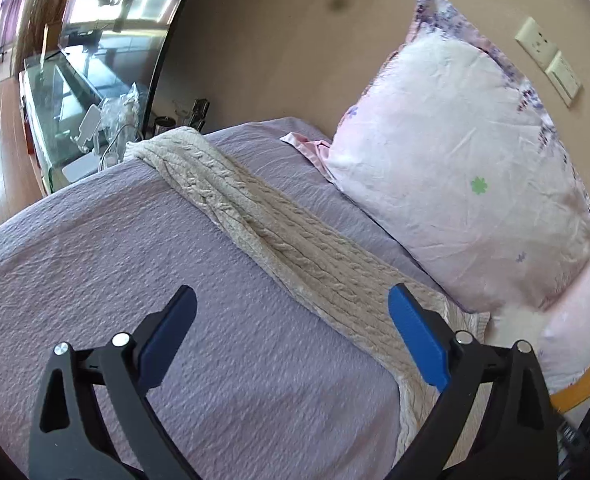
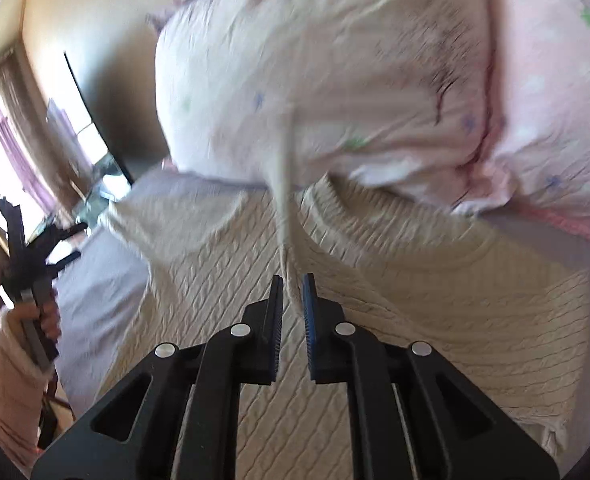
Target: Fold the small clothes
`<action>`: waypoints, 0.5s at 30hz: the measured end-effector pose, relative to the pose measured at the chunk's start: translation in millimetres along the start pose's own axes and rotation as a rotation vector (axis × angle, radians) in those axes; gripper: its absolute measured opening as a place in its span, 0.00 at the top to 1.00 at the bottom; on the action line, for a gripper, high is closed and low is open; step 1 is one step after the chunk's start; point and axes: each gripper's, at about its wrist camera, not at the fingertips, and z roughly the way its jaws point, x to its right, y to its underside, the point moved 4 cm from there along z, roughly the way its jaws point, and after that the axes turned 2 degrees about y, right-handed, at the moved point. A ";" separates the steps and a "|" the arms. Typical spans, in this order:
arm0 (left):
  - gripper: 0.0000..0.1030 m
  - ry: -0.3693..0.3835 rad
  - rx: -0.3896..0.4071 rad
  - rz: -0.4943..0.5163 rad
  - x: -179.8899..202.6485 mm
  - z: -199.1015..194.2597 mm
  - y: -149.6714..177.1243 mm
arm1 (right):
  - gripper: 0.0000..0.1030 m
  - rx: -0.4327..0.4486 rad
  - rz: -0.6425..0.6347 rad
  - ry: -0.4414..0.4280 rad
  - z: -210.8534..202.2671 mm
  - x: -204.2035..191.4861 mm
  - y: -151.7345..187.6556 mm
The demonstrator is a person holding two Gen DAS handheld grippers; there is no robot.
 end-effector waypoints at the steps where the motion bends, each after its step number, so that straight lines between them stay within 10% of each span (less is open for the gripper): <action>1: 0.14 0.002 -0.005 -0.016 -3.3 5.5 -3.6 | 0.88 0.003 0.007 -0.034 -0.2 -3.3 7.6; 5: 0.22 -0.032 -0.019 -0.093 -24.7 31.4 -25.2 | 0.25 0.125 0.040 0.025 -36.7 13.0 13.6; 15: 0.49 -0.034 -0.011 -0.326 -83.9 74.0 -78.0 | 0.23 0.156 0.137 0.126 -63.6 82.0 13.3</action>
